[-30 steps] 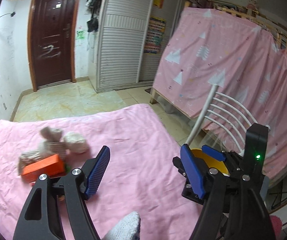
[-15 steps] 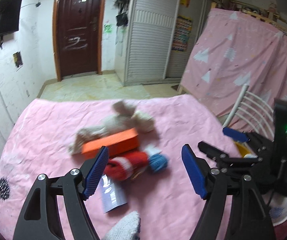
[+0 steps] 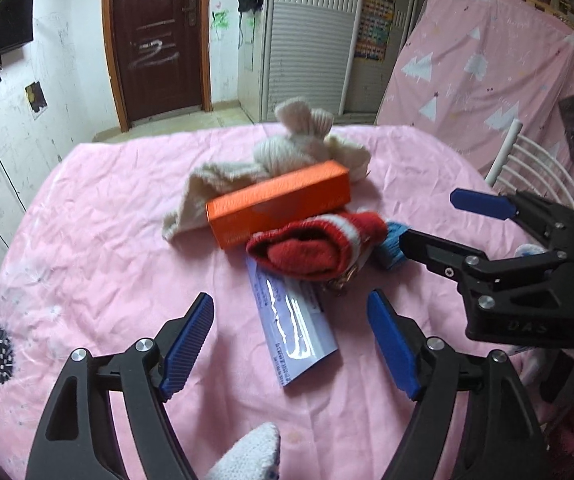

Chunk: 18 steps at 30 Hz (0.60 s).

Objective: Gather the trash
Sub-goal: 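Move both grippers back over the clutter on the bed, then grasp the purple box with left gripper while right grasps the blue yarn ball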

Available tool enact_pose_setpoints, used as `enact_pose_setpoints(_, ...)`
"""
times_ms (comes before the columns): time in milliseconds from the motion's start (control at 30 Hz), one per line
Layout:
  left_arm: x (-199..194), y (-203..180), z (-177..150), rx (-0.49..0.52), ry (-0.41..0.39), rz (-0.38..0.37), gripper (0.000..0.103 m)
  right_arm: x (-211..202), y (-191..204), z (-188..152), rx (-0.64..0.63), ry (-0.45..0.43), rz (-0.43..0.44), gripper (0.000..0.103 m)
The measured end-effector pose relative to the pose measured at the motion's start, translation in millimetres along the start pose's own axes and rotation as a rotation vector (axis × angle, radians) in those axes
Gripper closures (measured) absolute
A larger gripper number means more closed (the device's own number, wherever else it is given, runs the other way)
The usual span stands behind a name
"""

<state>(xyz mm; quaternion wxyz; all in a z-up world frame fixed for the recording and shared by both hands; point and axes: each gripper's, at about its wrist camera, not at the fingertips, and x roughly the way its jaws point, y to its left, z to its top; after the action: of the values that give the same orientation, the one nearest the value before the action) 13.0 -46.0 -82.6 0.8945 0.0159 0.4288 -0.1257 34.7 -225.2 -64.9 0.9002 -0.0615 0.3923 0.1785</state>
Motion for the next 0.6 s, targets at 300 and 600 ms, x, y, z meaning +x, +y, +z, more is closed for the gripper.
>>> enact_pose_setpoints(300,12.3,-5.2,-1.8,0.034,0.036,0.015,0.062,15.2,7.9,3.5,-0.024,0.038,-0.002,0.021)
enact_pose_setpoints(600,2.2,13.8,-6.3,-0.020,0.024,-0.017,0.087,27.3,21.2,5.0,-0.070,0.078,-0.009,0.044)
